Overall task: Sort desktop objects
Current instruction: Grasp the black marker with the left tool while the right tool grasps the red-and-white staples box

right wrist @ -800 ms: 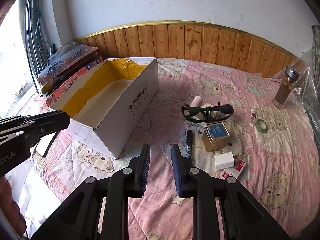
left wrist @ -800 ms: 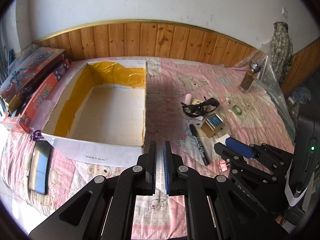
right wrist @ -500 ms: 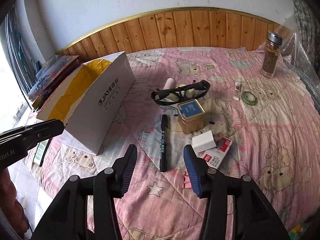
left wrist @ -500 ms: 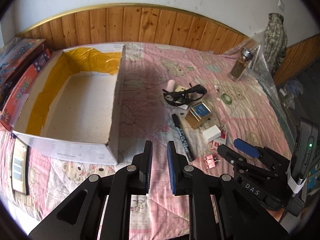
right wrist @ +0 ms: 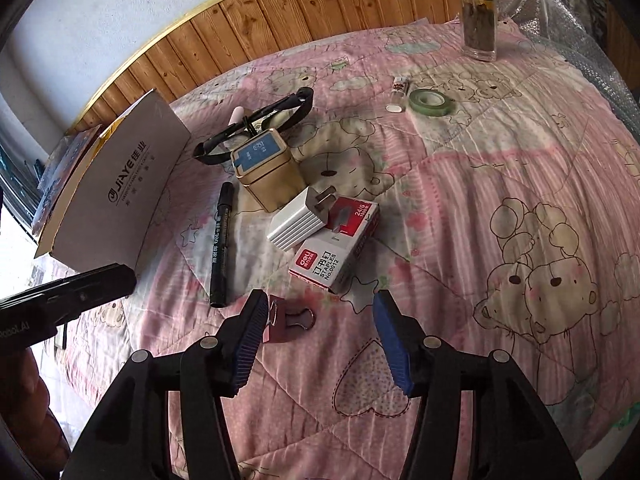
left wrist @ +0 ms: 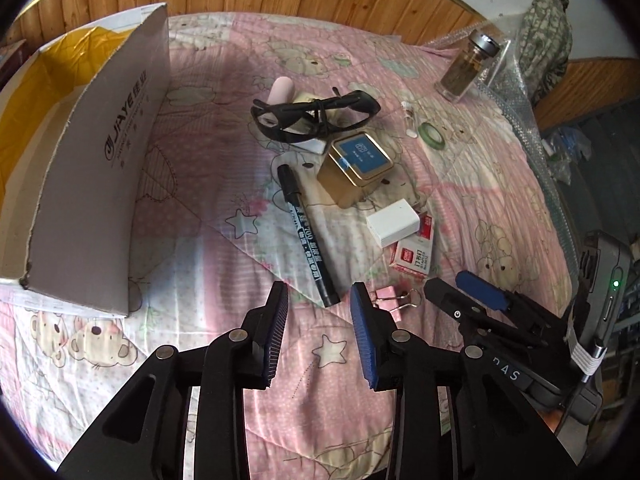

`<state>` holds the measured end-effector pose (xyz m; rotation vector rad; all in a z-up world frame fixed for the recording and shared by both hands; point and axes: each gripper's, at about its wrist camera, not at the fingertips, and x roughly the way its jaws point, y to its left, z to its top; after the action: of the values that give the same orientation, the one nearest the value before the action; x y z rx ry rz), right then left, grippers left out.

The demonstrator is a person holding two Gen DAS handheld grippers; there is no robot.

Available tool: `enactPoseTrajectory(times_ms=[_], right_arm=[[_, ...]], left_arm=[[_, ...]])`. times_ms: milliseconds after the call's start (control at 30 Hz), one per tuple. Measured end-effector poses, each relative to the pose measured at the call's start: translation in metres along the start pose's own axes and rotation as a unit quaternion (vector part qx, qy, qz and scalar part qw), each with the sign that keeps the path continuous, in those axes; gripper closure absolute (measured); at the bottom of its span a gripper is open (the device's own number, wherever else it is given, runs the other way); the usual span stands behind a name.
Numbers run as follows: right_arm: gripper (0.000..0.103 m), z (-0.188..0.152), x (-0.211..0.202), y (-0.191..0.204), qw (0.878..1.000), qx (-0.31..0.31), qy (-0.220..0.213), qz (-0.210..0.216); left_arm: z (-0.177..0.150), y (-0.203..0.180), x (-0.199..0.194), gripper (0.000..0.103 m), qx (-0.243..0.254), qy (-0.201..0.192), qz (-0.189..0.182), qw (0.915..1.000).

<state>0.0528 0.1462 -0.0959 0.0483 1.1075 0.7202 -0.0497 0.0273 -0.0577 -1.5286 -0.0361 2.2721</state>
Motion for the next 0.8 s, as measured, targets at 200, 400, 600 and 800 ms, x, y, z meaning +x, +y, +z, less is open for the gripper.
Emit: enactPoseTrajectory(times_ms=[200,400,600,800], right_arm=[[0.041,0.018,0.035,0.001,1.0,-0.006,0.01,-0.023],[0.031,0.022,0.059,0.007,0.997,-0.053,0.003,-0.054],[0.059,0.018,0.049,-0.023,0.993,-0.06,-0.004,-0.102],[0.061,0.023,0.048,-0.035,0.995,-0.051,-0.029,-0.079]], left_arm=[[0.022,-0.004,0.031,0.069,0.007,0.008,0.007,0.9999],[0.033,-0.002,0.072,0.068,0.005,0.03,0.027,0.9992],[0.031,0.0,0.086,0.068,0.014,0.015,0.023,0.9995],[0.037,0.001,0.089,0.088,0.039,0.011,0.027,0.9988]])
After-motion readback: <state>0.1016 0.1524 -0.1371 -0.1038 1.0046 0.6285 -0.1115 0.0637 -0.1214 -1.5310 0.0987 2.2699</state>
